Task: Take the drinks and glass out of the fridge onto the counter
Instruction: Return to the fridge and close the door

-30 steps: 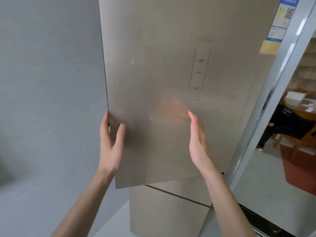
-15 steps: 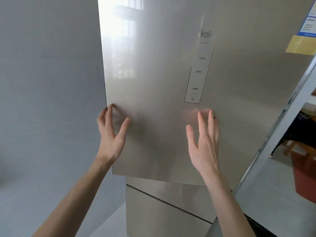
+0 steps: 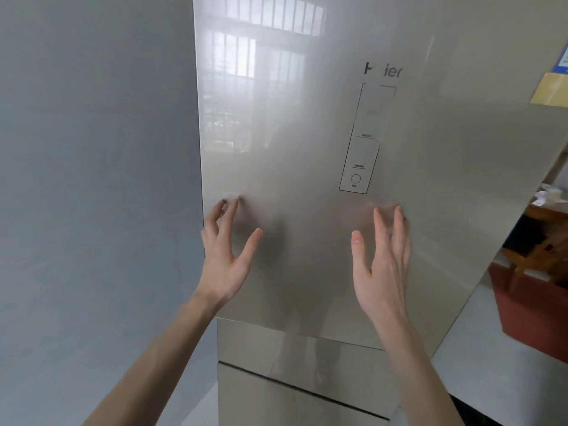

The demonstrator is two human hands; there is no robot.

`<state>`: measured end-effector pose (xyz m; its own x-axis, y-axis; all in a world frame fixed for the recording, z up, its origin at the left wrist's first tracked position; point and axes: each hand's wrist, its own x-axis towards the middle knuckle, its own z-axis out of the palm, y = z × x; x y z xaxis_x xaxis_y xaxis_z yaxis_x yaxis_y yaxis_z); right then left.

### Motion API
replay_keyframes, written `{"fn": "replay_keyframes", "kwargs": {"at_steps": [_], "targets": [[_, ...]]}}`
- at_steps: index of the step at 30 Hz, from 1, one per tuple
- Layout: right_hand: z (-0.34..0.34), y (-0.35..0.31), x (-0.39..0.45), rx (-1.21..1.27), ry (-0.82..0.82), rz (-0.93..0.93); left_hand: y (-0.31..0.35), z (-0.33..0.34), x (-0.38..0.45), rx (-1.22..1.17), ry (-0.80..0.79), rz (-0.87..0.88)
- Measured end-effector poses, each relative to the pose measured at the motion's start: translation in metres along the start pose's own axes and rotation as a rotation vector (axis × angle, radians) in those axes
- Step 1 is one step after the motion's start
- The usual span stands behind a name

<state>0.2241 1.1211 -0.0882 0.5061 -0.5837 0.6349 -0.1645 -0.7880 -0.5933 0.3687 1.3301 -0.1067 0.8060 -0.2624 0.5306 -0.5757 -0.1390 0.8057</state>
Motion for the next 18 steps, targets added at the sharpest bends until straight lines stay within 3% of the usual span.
{"fn": "replay_keyframes", "kwargs": {"at_steps": [18], "targets": [[0.029, 0.000, 0.014, -0.215, 0.072, 0.051, -0.031, 0.023, 0.037, -0.038, -0.137, 0.037]]}}
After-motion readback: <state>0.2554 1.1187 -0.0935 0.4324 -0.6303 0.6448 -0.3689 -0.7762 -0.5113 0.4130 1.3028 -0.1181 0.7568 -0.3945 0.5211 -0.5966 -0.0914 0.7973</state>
